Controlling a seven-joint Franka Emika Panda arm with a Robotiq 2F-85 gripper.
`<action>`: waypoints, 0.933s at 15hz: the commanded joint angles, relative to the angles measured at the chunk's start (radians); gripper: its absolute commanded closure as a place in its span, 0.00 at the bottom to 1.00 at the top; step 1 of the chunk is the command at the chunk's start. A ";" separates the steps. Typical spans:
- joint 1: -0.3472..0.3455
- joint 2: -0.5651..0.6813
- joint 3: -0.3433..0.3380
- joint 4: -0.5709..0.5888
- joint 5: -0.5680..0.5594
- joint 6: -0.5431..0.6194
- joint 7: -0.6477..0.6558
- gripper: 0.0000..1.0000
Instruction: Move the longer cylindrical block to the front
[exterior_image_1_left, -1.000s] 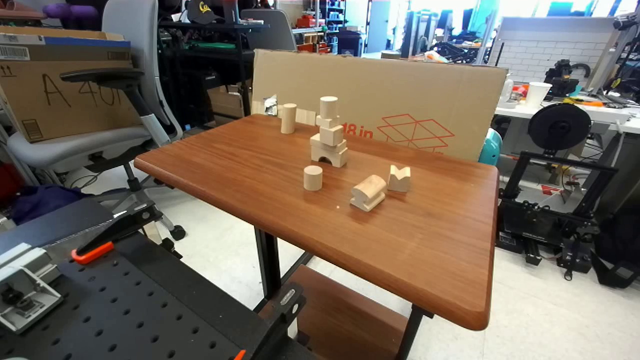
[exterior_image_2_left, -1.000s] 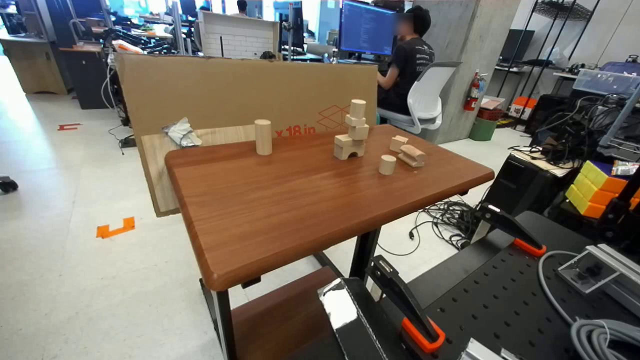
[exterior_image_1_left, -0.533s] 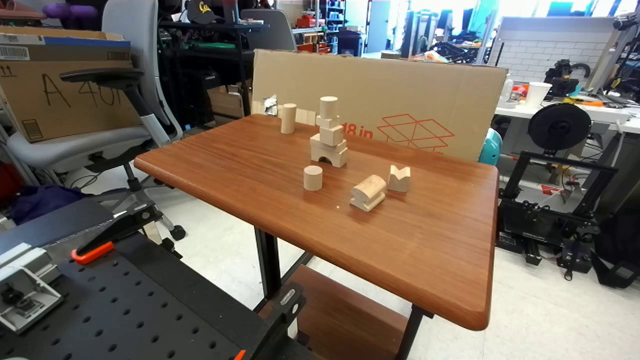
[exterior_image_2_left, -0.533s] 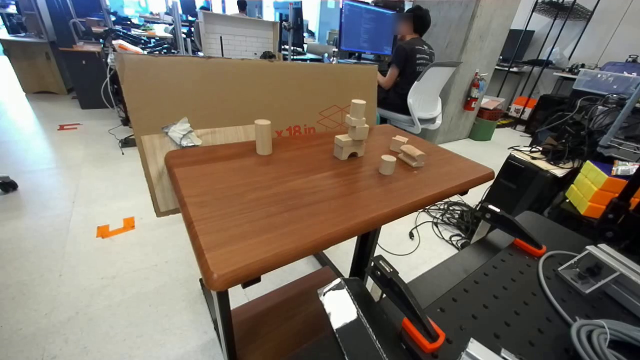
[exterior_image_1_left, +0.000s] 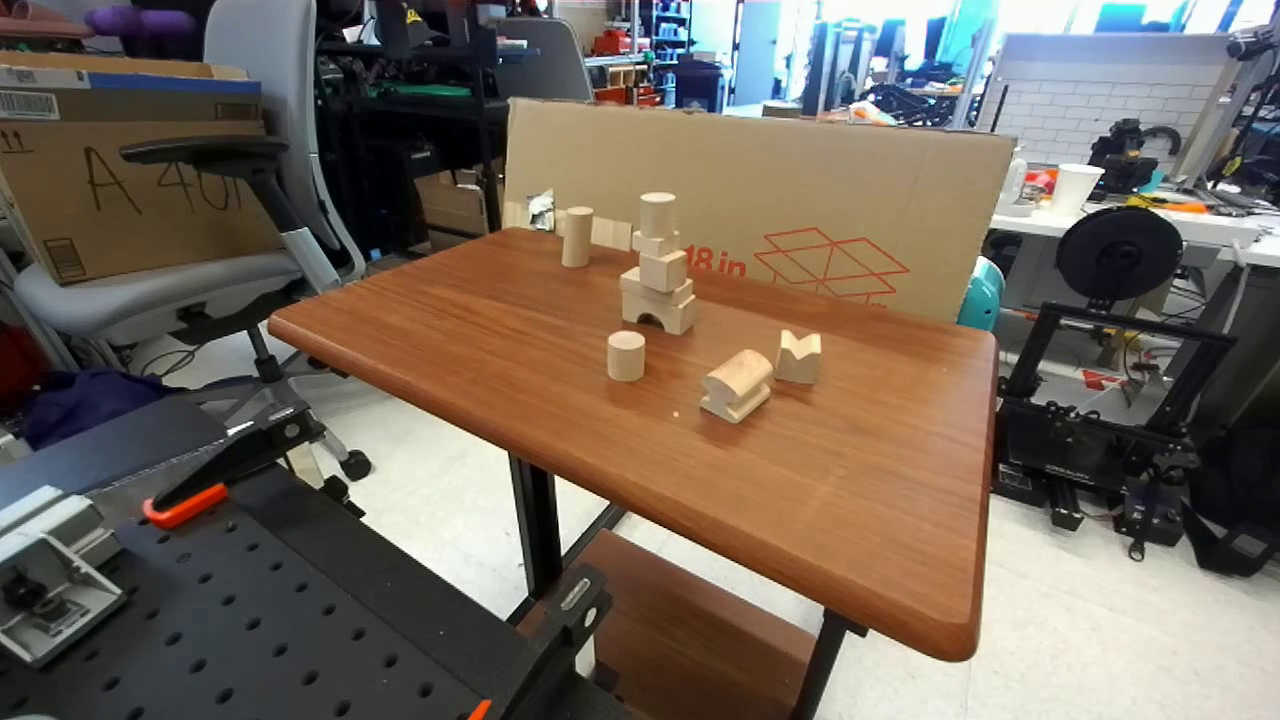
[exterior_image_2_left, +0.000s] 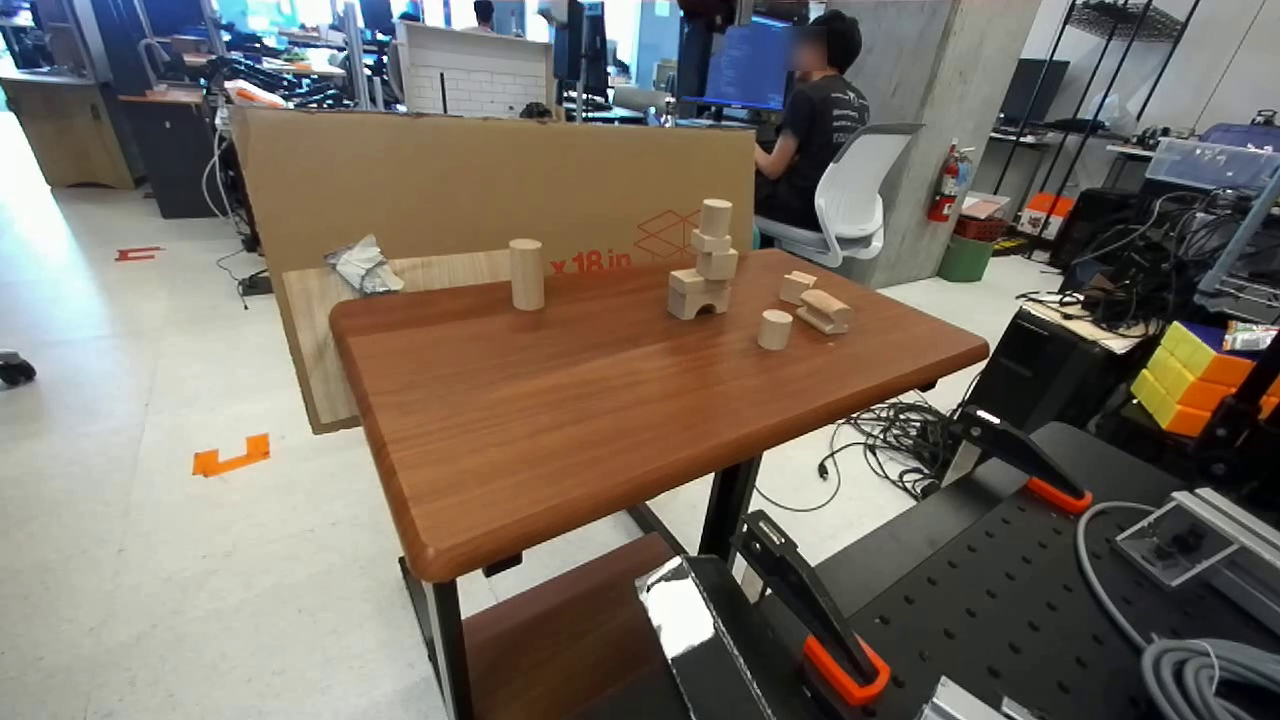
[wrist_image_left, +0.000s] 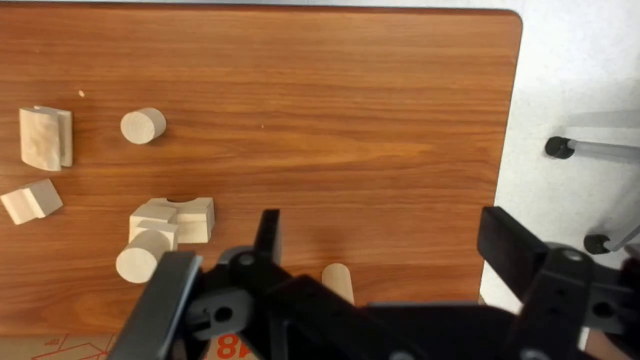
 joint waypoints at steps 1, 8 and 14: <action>0.000 0.131 -0.044 0.140 0.018 0.004 -0.039 0.00; 0.006 0.332 -0.087 0.331 0.007 -0.018 -0.058 0.00; 0.053 0.458 -0.095 0.470 -0.030 -0.040 -0.035 0.00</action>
